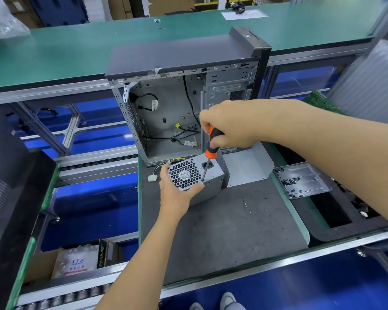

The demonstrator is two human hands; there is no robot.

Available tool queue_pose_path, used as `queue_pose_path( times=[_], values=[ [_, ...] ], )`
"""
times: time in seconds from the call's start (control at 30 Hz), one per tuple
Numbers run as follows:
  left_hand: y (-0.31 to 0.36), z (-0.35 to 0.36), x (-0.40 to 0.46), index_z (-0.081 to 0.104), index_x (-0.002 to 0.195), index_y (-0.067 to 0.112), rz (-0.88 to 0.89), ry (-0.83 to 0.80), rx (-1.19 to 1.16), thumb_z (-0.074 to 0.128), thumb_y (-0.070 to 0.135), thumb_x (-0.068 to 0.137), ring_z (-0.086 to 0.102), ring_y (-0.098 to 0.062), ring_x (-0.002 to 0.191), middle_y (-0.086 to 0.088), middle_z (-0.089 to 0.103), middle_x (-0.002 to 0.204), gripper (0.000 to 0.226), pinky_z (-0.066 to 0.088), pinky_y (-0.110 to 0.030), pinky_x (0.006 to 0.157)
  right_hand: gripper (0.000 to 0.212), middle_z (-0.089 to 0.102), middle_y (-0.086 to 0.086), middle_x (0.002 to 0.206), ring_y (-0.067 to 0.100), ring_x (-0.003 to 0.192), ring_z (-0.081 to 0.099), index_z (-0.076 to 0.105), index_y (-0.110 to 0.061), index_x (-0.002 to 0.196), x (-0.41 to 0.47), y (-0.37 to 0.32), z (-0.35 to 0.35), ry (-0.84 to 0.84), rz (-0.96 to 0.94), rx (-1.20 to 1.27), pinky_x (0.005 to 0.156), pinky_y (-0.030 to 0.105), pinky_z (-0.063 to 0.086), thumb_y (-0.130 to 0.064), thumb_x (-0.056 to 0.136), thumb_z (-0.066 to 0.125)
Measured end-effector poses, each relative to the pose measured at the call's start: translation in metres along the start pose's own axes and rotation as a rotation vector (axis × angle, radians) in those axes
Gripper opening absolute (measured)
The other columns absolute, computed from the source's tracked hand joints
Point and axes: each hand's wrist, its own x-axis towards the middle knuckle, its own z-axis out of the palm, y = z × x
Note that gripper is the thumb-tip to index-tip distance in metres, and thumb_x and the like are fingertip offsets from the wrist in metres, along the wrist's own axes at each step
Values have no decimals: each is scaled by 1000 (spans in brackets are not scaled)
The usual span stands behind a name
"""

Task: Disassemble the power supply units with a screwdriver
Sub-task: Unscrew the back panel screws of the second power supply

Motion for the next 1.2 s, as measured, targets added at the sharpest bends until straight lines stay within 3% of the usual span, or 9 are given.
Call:
queue_pose_path(
  times=[0.13, 0.3, 0.37, 0.5, 0.7, 0.83, 0.97, 1.07, 1.2],
  values=[
    [0, 1, -1, 19, 146, 44, -2, 0, -13, 94, 36, 62, 49, -15, 122, 4, 41, 141, 113, 39, -28, 93, 32, 42, -5, 104, 20, 91, 50, 46, -31, 109, -3, -2, -1, -28, -37, 156, 79, 44, 50, -29, 88, 69],
    [0, 0, 0, 19, 145, 44, 3, 3, 2, 94, 37, 63, 49, -15, 121, 3, 41, 140, 112, 38, -27, 91, 59, 36, 0, 77, 23, 69, 46, 40, -19, 102, -8, -17, -3, 12, 217, -135, 53, 35, 33, -77, 89, 34],
    [0, 0, 0, 19, 144, 45, -1, 3, 0, 94, 37, 62, 49, -15, 121, 3, 42, 140, 111, 38, -27, 90, 49, 33, 3, 74, 24, 62, 42, 46, -19, 104, -6, -23, -4, 39, 178, -354, 48, 32, 30, -64, 99, 28],
    [0, 0, -1, 20, 144, 46, -2, 5, -4, 94, 36, 62, 48, -14, 120, 4, 41, 139, 111, 38, -27, 91, 39, 35, 4, 73, 21, 57, 40, 44, -13, 102, -2, -22, -4, 64, 117, -230, 53, 34, 37, -51, 101, 38],
    [0, 1, 0, 21, 144, 44, 2, 3, -3, 94, 36, 62, 49, -15, 121, 4, 43, 138, 110, 38, -28, 94, 35, 41, -3, 109, 27, 94, 42, 42, -33, 111, -1, -11, -5, -13, 37, -4, 65, 37, 40, -22, 88, 65],
    [1, 1, 0, 20, 144, 43, 6, -2, -9, 94, 36, 62, 49, -14, 120, 4, 43, 138, 111, 38, -25, 92, 47, 38, 0, 114, 28, 100, 42, 41, -30, 119, -4, -11, -3, -91, 127, 40, 82, 47, 47, -64, 89, 54],
    [1, 1, 0, 21, 144, 44, 0, -3, -10, 94, 37, 62, 49, -14, 120, 4, 43, 138, 110, 37, -26, 91, 39, 33, 8, 97, 27, 70, 40, 33, -30, 143, -4, -19, 8, 39, 125, -161, 50, 34, 30, -23, 105, 40],
    [0, 1, 0, 21, 145, 43, -2, -5, -16, 94, 36, 62, 49, -13, 120, 4, 43, 139, 111, 38, -26, 93, 27, 39, 6, 81, 27, 69, 42, 42, -14, 104, -1, -23, 8, 100, 216, -183, 52, 35, 32, -42, 104, 41],
    [1, 1, 0, 21, 144, 44, -2, -5, -10, 94, 36, 62, 49, -15, 121, 4, 43, 138, 110, 39, -28, 93, 33, 49, 5, 94, 26, 77, 52, 44, -20, 102, 3, -23, 4, 113, 86, 72, 61, 34, 41, -40, 89, 68]
  ],
)
